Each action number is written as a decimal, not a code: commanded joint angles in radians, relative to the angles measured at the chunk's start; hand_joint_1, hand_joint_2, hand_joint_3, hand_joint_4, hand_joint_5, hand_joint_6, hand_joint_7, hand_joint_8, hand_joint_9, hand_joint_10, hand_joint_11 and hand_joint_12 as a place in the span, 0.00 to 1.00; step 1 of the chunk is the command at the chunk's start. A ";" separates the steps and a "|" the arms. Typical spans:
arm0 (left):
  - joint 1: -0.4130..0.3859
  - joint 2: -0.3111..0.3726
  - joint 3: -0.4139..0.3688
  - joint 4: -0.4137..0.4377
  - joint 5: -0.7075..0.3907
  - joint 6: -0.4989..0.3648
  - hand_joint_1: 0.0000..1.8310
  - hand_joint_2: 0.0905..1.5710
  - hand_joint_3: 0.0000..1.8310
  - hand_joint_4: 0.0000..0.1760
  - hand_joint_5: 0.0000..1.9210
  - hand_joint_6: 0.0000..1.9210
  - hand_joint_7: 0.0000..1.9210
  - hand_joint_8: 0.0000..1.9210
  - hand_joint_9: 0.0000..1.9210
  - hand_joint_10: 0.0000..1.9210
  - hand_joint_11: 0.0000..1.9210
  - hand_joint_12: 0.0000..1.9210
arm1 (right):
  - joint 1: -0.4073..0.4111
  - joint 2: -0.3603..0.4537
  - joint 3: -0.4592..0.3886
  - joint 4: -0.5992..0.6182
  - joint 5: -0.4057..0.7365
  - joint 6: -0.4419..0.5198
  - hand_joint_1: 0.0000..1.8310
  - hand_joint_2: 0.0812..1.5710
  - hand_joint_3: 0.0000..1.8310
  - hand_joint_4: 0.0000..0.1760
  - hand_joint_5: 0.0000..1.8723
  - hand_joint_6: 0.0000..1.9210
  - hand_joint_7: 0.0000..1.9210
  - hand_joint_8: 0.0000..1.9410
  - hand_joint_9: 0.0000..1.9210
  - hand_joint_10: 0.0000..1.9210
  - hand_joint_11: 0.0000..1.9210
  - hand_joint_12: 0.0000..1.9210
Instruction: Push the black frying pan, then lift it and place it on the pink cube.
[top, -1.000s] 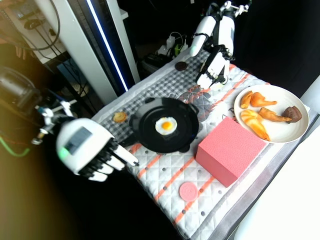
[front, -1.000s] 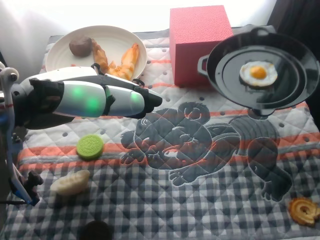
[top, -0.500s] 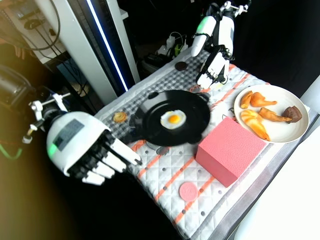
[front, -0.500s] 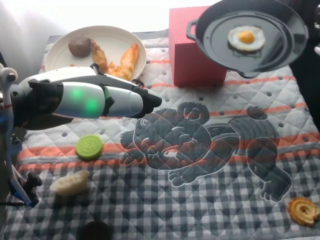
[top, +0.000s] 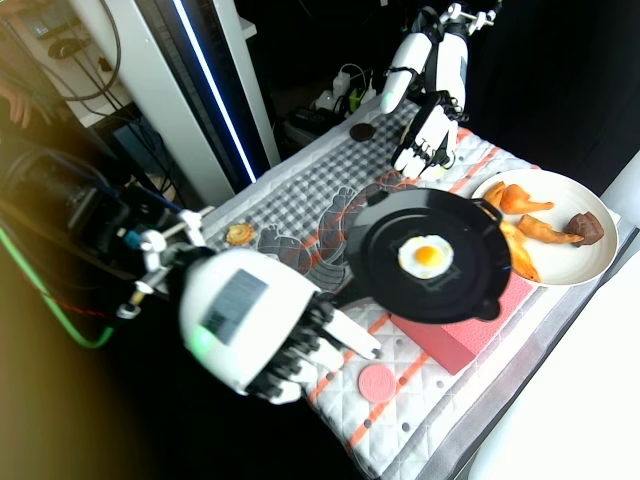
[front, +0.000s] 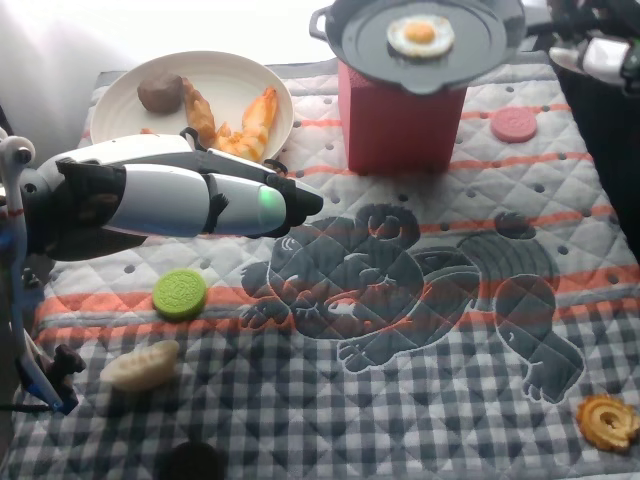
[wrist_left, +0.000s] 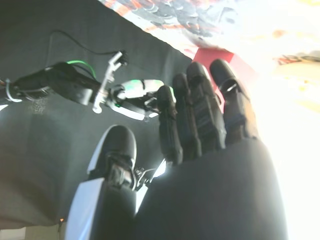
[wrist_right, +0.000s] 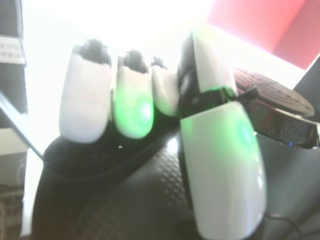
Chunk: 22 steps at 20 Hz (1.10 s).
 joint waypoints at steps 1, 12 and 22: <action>-0.007 0.003 0.002 -0.025 -0.094 -0.008 0.16 0.86 0.00 0.00 0.27 0.00 0.26 0.00 0.24 0.01 0.00 0.46 | 0.025 -0.006 0.018 -0.023 0.082 -0.006 0.84 0.78 0.00 0.00 0.71 1.00 0.78 1.00 0.83 1.00 0.85 1.00; -0.006 -0.020 0.018 -0.026 -0.094 -0.008 0.20 0.84 0.00 0.00 0.28 0.00 0.27 0.00 0.25 0.00 0.00 0.45 | 0.046 -0.084 0.127 0.045 -0.028 -0.021 0.79 0.81 0.00 0.00 0.67 1.00 0.75 1.00 0.82 1.00 0.83 1.00; -0.001 -0.019 0.019 -0.040 -0.094 -0.008 0.15 0.86 0.00 0.00 0.27 0.00 0.25 0.00 0.24 0.00 0.00 0.44 | 0.039 -0.063 0.070 0.042 -0.035 -0.095 0.58 0.87 0.01 0.00 0.22 0.89 0.35 0.87 0.40 0.97 0.45 1.00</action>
